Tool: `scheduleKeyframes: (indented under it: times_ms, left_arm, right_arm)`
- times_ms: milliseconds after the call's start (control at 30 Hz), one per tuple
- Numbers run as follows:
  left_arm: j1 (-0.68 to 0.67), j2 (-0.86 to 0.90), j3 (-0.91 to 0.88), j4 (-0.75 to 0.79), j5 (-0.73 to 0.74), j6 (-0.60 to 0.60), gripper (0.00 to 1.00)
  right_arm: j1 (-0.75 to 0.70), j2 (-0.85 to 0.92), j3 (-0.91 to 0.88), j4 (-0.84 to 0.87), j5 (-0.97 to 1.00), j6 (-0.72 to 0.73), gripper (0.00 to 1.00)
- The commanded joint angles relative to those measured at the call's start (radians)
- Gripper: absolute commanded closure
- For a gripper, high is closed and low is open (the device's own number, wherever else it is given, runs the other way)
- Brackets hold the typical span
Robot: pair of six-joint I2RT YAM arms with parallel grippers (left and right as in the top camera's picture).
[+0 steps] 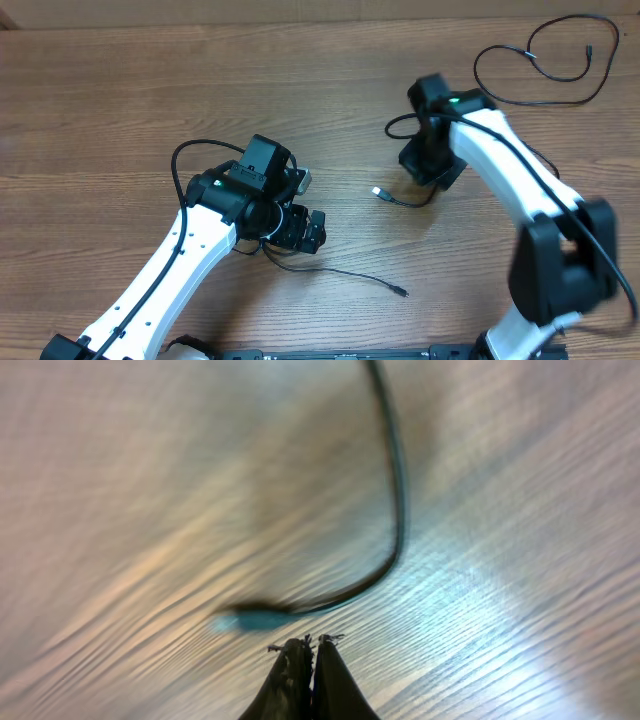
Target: Untangle cables
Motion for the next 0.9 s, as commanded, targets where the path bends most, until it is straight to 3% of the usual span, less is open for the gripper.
scheduleKeyframes:
  times_ms: [0, 133, 200, 333, 400, 467, 533, 667, 867]
  left_arm:
    - [-0.006, -0.017, 0.019, 0.003, -0.004, -0.003, 0.0]
    - [-0.006, -0.017, 0.019, 0.003, -0.004, -0.003, 0.01]
    - [-0.006, -0.017, 0.019, 0.003, -0.004, -0.003, 0.01]
    - [-0.006, -0.017, 0.019, 0.003, -0.004, -0.003, 0.0]
    - [-0.006, -0.017, 0.019, 0.003, -0.004, -0.003, 0.01]
    - [-0.006, -0.017, 0.019, 0.003, -0.004, -0.003, 0.01]
    - [-0.006, -0.017, 0.019, 0.003, -0.004, -0.003, 0.01]
    - [-0.006, -0.017, 0.019, 0.003, -0.004, -0.003, 0.0]
    - [-0.006, -0.017, 0.019, 0.003, -0.004, -0.003, 0.0]
  right_arm:
    - [-0.004, -0.15, 0.043, -0.002, 0.058, -0.208, 0.96]
    - [-0.008, -0.253, 0.043, -0.017, 0.125, -0.221, 0.96]
    - [-0.017, -0.277, 0.043, -0.028, 0.124, -0.208, 0.85]
    - [-0.02, -0.272, 0.04, -0.042, 0.123, -0.176, 0.78]
    - [-0.017, -0.265, 0.04, -0.043, 0.123, -0.177, 0.59]
    - [-0.017, -0.264, 0.04, -0.043, 0.119, -0.177, 0.32]
    - [-0.017, -0.264, 0.04, -0.042, 0.099, -0.177, 0.23]
    - [-0.014, -0.256, 0.04, -0.032, 0.045, -0.281, 0.23]
    - [0.016, -0.209, 0.024, -0.027, 0.016, -0.679, 0.36]
